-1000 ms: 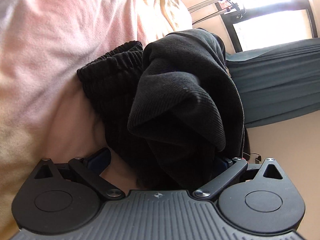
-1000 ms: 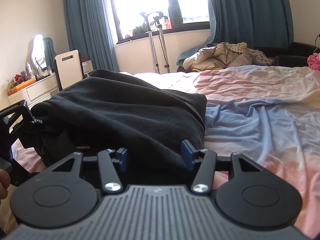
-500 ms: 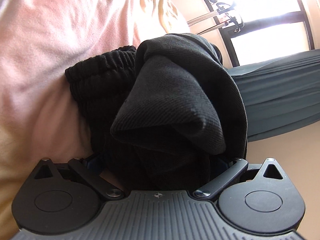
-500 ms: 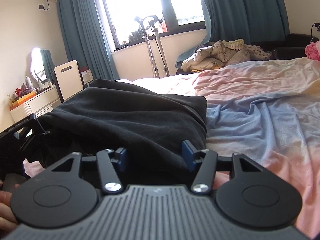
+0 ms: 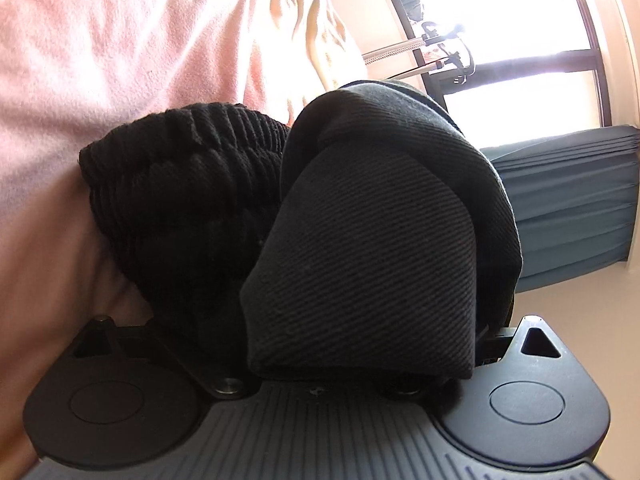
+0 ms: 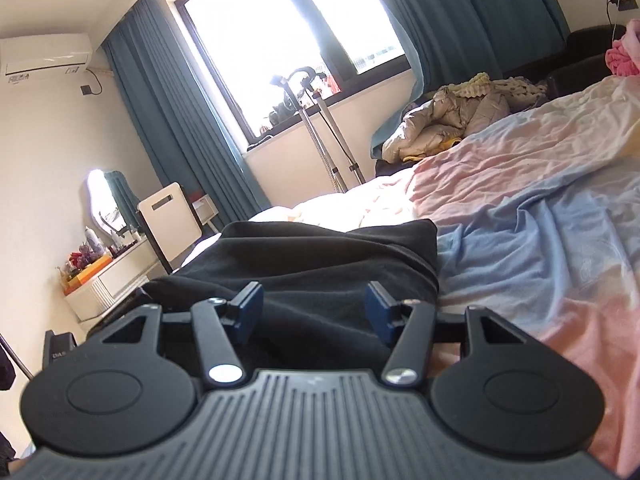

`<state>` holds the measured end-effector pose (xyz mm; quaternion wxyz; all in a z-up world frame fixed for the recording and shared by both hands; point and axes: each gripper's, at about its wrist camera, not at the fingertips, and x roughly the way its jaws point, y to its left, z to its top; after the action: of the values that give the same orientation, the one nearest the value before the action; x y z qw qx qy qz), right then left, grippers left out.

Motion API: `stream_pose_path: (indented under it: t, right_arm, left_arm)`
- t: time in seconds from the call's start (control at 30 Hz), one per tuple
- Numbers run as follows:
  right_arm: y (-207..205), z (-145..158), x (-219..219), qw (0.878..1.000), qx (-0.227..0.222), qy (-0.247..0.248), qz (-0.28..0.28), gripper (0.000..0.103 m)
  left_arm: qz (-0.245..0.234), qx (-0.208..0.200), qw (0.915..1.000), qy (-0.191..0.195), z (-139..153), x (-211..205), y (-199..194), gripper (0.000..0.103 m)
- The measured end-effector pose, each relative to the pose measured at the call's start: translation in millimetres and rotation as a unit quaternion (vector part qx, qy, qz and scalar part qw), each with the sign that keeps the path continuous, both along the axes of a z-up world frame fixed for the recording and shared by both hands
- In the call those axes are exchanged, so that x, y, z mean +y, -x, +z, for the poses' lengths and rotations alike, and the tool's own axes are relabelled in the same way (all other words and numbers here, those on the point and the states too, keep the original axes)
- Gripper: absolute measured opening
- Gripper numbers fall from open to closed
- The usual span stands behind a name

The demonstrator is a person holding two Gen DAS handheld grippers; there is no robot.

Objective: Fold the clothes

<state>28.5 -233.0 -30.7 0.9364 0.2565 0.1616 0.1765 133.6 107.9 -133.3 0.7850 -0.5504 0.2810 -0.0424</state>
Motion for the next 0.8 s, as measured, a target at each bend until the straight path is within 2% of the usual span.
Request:
stream_pose_path:
  t: [0.13,0.33,0.43,0.47,0.57,0.63,0.8]
  right_arm:
    - [-9,-1,-21,0.998,0.017,-0.058,-0.024,0.064]
    - [-51,-41,-44,0.985,0.116,-0.117,-0.048,0.065]
    - [-64,-55,-49,0.978,0.143,-0.146,-0.037,0.065]
    - [-67,-59,-49,0.976,0.150,-0.157,-0.029,0.067]
    - [-77,-70,-47,0.968,0.166,-0.187,-0.002,0.074]
    - [-82,-75,-44,0.965,0.173,-0.197,0.013,0.075]
    - [-95,-82,-38,0.961,0.181,-0.206,0.037,0.080]
  left_arm:
    - [0.010,-0.009,0.9999,-0.009,-3,-4,-6,0.096]
    - [-0.001,-0.059,0.9982,-0.016,10,-7,-1,0.084]
    - [-0.011,-0.086,0.9962,-0.011,15,-8,-1,0.084]
    - [-0.010,-0.085,0.9963,-0.011,11,-8,-3,0.084]
    - [0.000,-0.046,0.9990,0.001,-3,1,-10,0.086]
    - [0.006,-0.034,0.9993,0.012,-6,8,-14,0.087]
    - [0.005,-0.036,0.9993,0.002,7,17,-17,0.093]
